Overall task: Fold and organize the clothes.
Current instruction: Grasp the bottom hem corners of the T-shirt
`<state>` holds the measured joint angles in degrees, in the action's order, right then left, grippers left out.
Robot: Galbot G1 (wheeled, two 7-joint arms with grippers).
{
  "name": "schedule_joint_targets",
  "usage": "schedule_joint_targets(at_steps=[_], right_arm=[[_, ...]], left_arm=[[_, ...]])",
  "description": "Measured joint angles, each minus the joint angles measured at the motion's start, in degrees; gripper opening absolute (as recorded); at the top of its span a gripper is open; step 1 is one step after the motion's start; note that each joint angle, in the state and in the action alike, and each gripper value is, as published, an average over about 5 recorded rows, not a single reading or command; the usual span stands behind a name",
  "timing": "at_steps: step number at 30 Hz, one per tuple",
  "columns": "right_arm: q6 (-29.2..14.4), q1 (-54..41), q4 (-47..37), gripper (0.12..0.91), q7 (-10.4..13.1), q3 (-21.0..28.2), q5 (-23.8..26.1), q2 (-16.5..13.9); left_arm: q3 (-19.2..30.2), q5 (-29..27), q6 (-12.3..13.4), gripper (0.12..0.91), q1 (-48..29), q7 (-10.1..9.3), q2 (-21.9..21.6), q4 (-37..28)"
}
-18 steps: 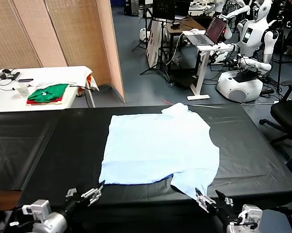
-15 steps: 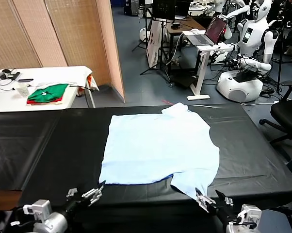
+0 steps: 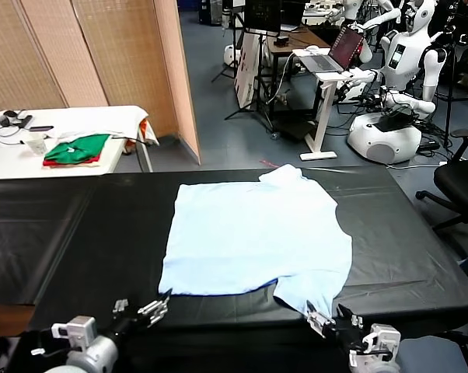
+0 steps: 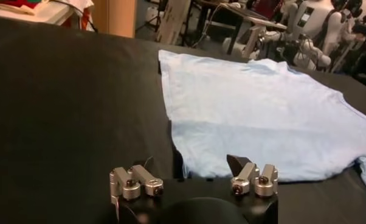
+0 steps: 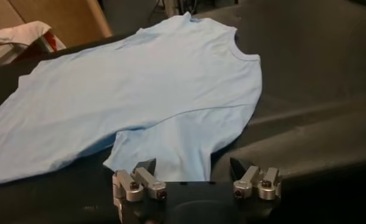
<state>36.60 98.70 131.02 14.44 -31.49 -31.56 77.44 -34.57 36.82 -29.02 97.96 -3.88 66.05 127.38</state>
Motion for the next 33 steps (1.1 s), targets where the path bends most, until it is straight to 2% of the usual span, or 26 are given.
schedule_joint_targets(at_steps=[6,10,13,16,18,21,23,26,33], right_arm=[[0.2,-0.3,0.1,0.766,0.5,-1.0,-1.9,-0.2],[0.1,-0.6,-0.6,0.702,0.6,-1.3,-2.1,-0.1],[0.0,-0.6,-1.0,0.570,0.6,-1.4,-2.1,-0.1],[-0.1,-0.7,-1.3,0.383,0.5,-1.4,-2.1,-0.1],[-0.2,-0.7,-1.5,0.278,0.5,-1.4,-2.1,-0.1],[-0.5,-0.5,-1.5,0.188,0.4,-1.4,-2.2,-0.1],[-0.7,-0.2,-1.3,0.160,0.4,-1.4,-2.2,-0.1],[-0.9,0.6,-0.2,0.143,0.6,-1.4,-2.2,-0.1],[-1.0,3.8,3.9,0.142,2.0,-0.5,-2.0,-0.2]], left_arm=[[0.8,-0.3,0.1,0.808,-1.2,0.12,0.4,-0.8],[1.2,-0.9,0.2,0.777,-1.5,0.16,0.5,-1.2],[1.5,-1.3,0.2,0.732,-1.8,0.16,0.5,-1.6],[1.7,-1.8,0.2,0.630,-2.1,0.16,0.5,-1.9],[1.8,-2.3,0.0,0.523,-2.1,0.17,0.5,-2.1],[1.9,-3.1,-0.3,0.334,-1.9,0.19,0.6,-2.4],[1.9,-3.4,-0.5,0.221,-1.8,0.20,0.6,-2.6],[1.9,-3.6,-0.6,0.146,-1.8,0.18,0.8,-2.8],[1.4,-4.5,0.3,0.144,-0.7,-0.08,1.4,-2.1]])
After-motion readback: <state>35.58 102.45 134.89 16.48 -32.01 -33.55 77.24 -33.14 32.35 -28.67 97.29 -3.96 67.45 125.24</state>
